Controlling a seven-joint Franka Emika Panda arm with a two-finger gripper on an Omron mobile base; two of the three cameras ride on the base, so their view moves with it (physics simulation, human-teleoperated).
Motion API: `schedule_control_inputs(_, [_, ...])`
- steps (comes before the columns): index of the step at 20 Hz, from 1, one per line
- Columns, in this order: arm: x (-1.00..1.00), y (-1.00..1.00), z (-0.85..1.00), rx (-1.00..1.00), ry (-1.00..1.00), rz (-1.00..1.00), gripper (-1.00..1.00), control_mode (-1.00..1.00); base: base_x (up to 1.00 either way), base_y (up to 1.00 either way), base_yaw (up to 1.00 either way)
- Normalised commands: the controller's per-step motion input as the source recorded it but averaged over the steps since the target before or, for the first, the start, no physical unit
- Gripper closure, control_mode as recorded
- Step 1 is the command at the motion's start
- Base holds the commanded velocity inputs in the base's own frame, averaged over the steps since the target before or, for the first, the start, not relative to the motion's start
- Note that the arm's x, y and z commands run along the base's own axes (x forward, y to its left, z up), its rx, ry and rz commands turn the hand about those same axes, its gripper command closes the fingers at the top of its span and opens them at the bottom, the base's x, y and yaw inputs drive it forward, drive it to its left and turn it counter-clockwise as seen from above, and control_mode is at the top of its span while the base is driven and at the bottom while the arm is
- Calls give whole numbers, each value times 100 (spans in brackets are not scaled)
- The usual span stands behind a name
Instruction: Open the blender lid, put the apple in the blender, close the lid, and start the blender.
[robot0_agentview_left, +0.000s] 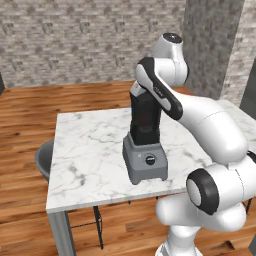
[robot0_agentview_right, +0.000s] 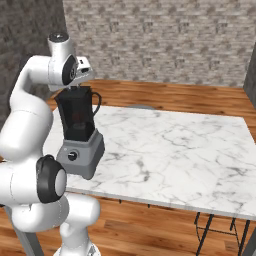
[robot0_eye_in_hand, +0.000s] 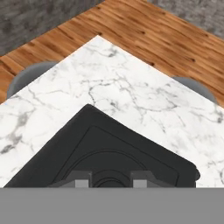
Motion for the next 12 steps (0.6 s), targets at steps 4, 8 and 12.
schedule_control_inputs(4, [2,0,-9,0,2,0,100,-100,0,0,0])
schedule_control_inputs(8, [0,0,-17,-2,2,0,100,-100,0,0,0])
schedule_control_inputs(12, [0,0,-28,-3,2,-10,100,-100,0,0,0])
